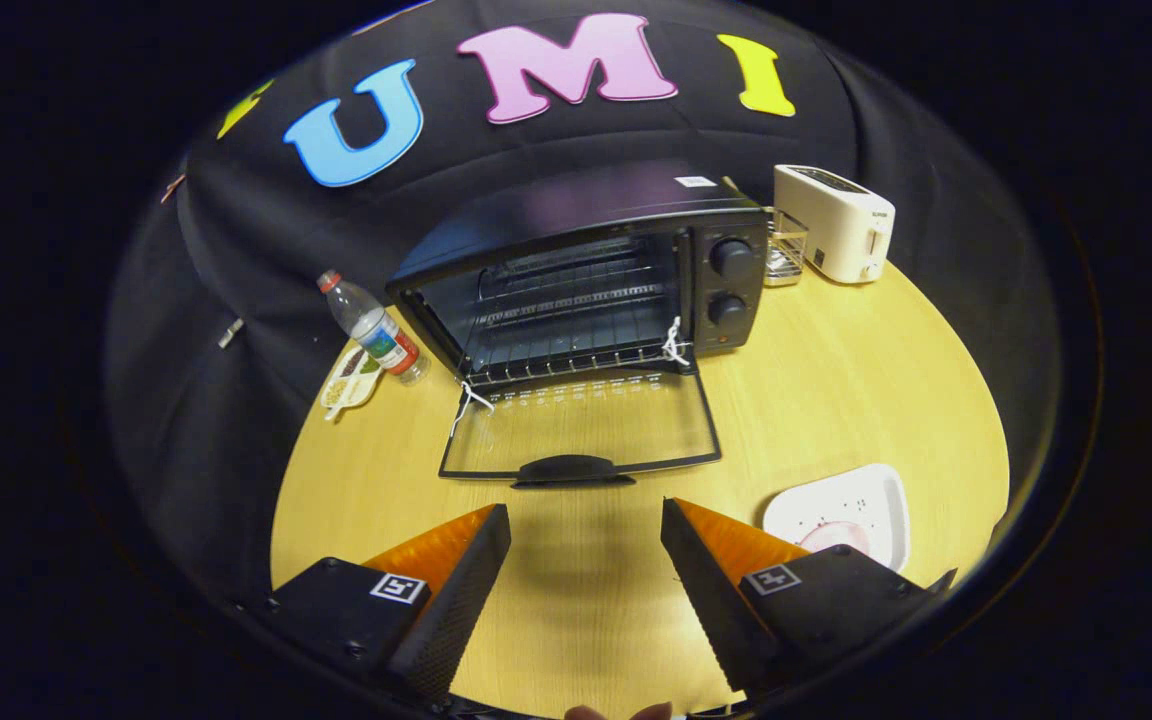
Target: Open the toaster oven, put the food inside, and close the toaster oven door.
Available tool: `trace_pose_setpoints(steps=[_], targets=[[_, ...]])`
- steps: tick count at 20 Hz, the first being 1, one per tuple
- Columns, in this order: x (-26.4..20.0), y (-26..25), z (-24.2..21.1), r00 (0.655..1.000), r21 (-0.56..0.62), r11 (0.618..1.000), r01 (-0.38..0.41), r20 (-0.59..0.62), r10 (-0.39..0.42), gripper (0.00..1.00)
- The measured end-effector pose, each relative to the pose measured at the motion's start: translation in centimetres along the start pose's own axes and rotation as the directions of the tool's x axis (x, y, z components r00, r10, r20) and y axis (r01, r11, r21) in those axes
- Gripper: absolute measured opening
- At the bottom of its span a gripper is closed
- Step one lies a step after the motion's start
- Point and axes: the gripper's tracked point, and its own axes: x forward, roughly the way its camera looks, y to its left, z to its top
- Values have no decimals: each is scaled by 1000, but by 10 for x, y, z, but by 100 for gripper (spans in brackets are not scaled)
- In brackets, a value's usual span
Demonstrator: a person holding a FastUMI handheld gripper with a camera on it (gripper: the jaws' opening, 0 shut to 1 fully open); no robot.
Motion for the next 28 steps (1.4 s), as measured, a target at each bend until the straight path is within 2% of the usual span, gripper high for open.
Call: trace_pose_setpoints(steps=[3,7,11,15,16,17,22,23,24,25,26,27,28], targets=[[-35,-57,21,999,-29,999,16,-48,-17,99],[-42,-159,17,977,-71,993,99,-184,-110,99],[-14,-238,-21,922,-95,986,136,-351,-161,100],[15,-277,-61,861,-126,984,125,-479,-171,99],[19,-284,-65,852,-139,982,125,-493,-178,96],[25,-290,-69,846,-150,980,130,-499,-189,91],[29,-288,-76,822,-146,985,94,-547,-160,47],[36,-291,-78,817,-143,987,74,-559,-142,48],[34,-294,-69,814,-122,987,108,-559,-158,31],[32,-291,-79,805,-89,992,86,-580,-122,15],[33,-289,-79,811,-71,996,49,-580,-81,10],[35,-289,-84,807,-29,999,23,-589,-36,10],[36,-289,-89,804,37,999,15,-595,10,5]])
